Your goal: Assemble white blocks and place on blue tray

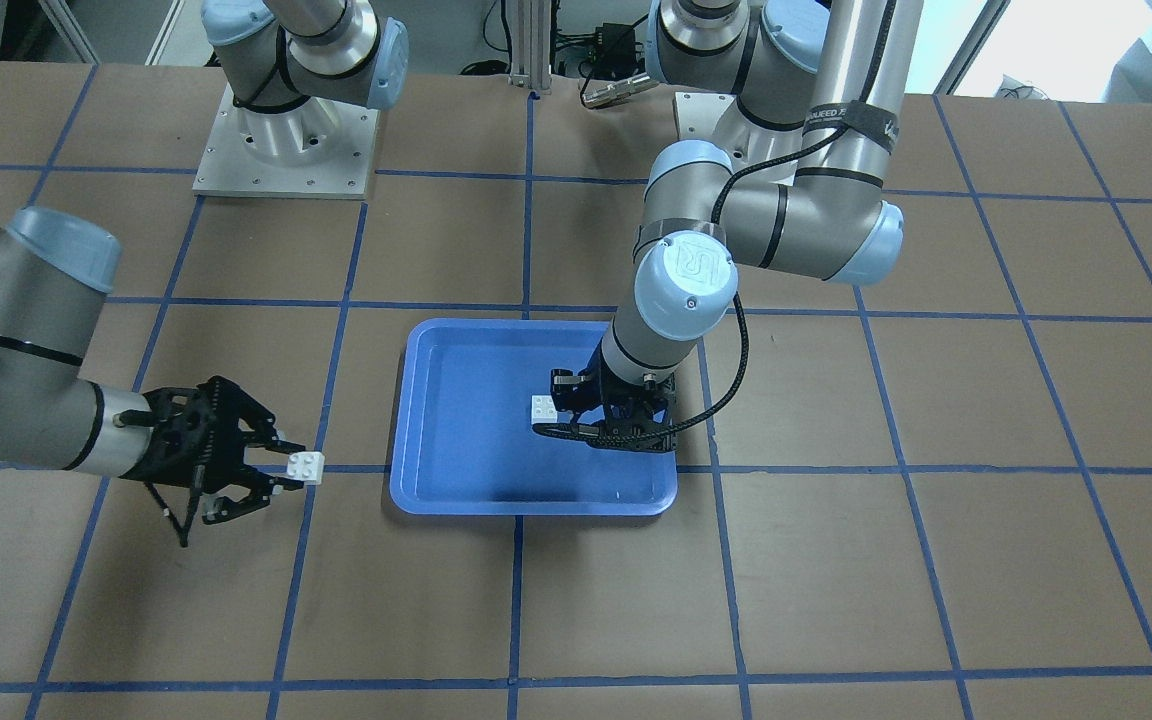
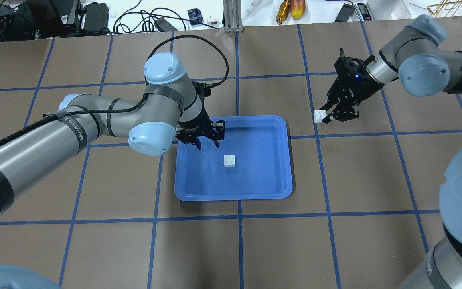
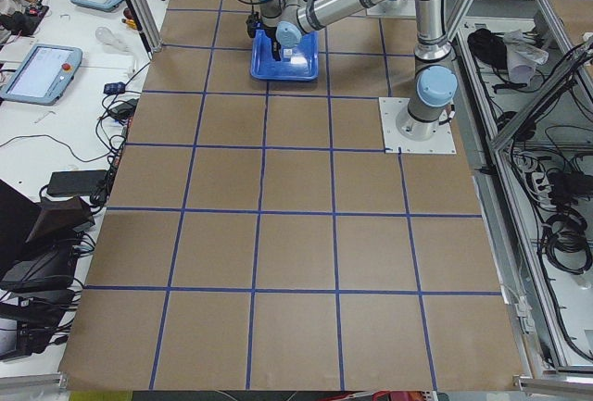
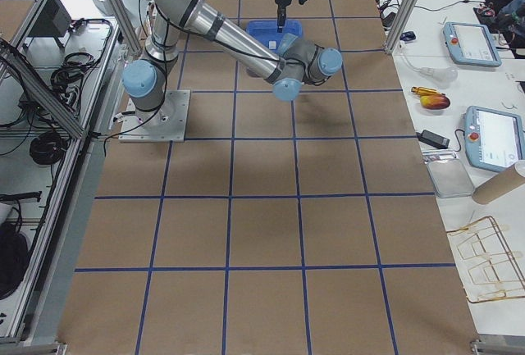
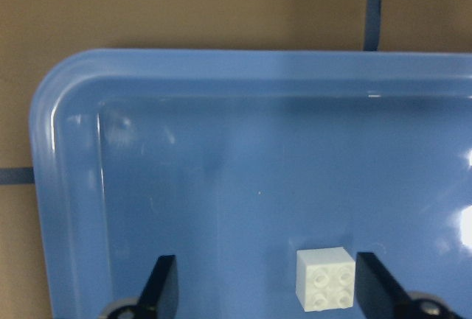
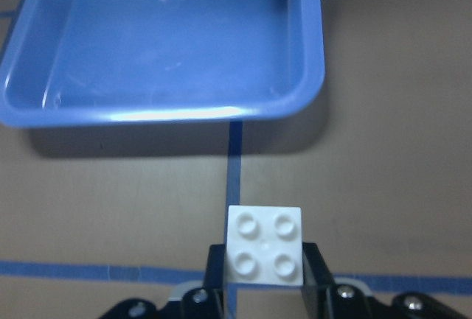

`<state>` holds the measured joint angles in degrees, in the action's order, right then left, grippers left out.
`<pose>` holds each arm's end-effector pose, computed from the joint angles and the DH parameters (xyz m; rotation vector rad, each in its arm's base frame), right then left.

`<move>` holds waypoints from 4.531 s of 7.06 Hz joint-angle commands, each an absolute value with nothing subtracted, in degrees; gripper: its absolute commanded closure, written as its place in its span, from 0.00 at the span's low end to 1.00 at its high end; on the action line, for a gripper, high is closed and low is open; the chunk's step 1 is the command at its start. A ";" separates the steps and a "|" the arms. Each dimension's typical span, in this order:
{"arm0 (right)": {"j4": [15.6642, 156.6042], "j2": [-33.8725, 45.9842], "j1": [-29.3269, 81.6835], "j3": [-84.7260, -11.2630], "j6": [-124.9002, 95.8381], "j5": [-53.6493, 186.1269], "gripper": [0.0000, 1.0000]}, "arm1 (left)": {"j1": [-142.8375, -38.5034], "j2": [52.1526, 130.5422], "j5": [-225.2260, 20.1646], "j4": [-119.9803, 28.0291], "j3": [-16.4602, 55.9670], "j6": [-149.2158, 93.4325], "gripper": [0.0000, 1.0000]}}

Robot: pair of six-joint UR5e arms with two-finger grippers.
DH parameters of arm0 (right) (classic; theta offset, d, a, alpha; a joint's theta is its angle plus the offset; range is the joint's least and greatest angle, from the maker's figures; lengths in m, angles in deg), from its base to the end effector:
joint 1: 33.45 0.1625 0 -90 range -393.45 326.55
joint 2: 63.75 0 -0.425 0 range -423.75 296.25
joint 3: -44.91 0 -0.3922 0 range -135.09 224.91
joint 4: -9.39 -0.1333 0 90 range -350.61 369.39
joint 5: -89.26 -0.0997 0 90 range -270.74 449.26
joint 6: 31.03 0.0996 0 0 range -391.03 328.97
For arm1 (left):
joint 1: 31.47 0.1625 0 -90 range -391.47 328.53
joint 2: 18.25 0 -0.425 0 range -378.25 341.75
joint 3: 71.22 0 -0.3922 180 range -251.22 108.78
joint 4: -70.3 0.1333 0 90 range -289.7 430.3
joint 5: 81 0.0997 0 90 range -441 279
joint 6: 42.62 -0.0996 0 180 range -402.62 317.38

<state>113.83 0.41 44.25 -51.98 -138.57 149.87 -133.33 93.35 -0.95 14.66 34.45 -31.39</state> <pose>0.0539 -0.6080 0.2193 -1.8386 1.8256 -0.3786 -0.2630 -0.5202 0.2171 -0.0098 -2.9790 -0.1260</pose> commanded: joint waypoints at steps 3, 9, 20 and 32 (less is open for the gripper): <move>126.49 1.11 55.03 -59.91 -125.30 147.62 1.00 | -133.34 94.34 -1.46 15.98 36.26 -30.41 0.99; 150.88 1.20 62.34 -71.97 -109.87 147.88 1.00 | -133.34 94.69 -6.99 18.62 37.68 -26.63 0.99; 152.30 2.96 66.21 -73.48 -107.23 147.97 1.00 | -133.34 94.96 -6.99 18.71 38.03 -26.19 0.99; 152.21 2.87 66.21 -73.48 -102.31 147.71 0.23 | -133.43 96.09 -6.91 20.55 37.59 -26.19 0.99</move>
